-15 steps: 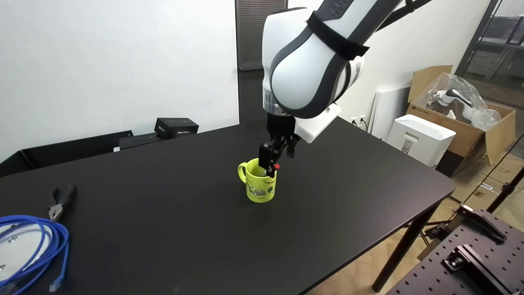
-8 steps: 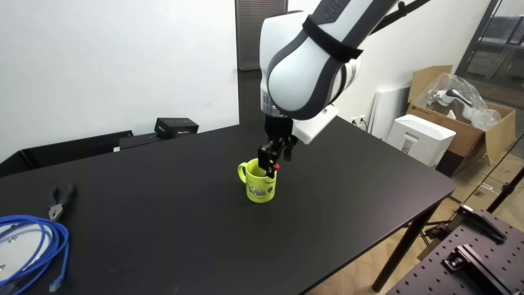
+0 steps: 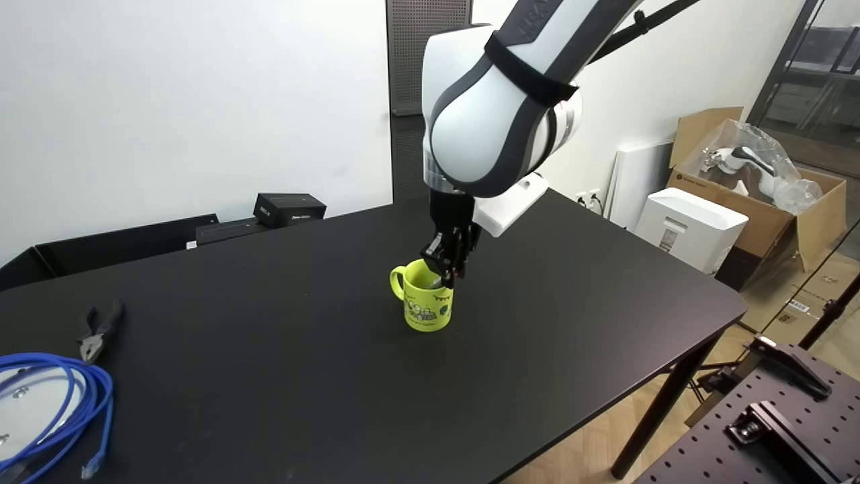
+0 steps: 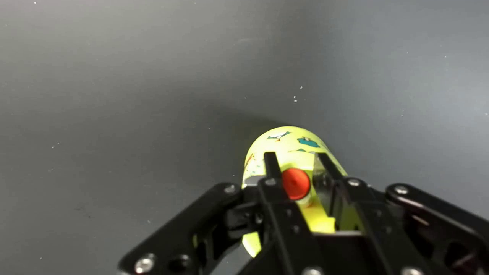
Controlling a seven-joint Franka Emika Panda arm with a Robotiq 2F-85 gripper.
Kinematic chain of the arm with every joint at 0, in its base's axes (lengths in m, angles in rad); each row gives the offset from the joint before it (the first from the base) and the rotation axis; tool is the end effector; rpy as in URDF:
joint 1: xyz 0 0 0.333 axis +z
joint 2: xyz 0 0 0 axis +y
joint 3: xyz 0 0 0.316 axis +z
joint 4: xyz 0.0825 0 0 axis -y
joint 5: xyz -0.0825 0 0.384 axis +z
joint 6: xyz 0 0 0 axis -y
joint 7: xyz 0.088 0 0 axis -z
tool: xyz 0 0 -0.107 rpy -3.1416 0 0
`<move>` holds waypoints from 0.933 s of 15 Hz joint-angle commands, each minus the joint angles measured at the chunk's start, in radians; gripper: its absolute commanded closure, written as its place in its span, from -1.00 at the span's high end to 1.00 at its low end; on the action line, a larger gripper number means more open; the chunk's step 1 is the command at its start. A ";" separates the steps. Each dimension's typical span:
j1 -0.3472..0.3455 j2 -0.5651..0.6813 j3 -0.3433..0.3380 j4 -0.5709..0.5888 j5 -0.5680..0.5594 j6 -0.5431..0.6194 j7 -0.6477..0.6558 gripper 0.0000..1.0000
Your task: Take the marker out of the mug and put it on the table
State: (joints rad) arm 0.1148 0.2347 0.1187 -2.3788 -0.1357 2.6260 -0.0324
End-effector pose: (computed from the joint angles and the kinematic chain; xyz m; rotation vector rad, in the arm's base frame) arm 0.4930 0.1219 0.2260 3.0471 0.5861 0.0304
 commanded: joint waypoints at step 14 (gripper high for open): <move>0.016 -0.270 0.032 -0.086 0.030 -0.066 -0.093 -0.88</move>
State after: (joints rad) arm 0.1212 0.1028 0.1410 -2.4012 -0.1169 2.6002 -0.1051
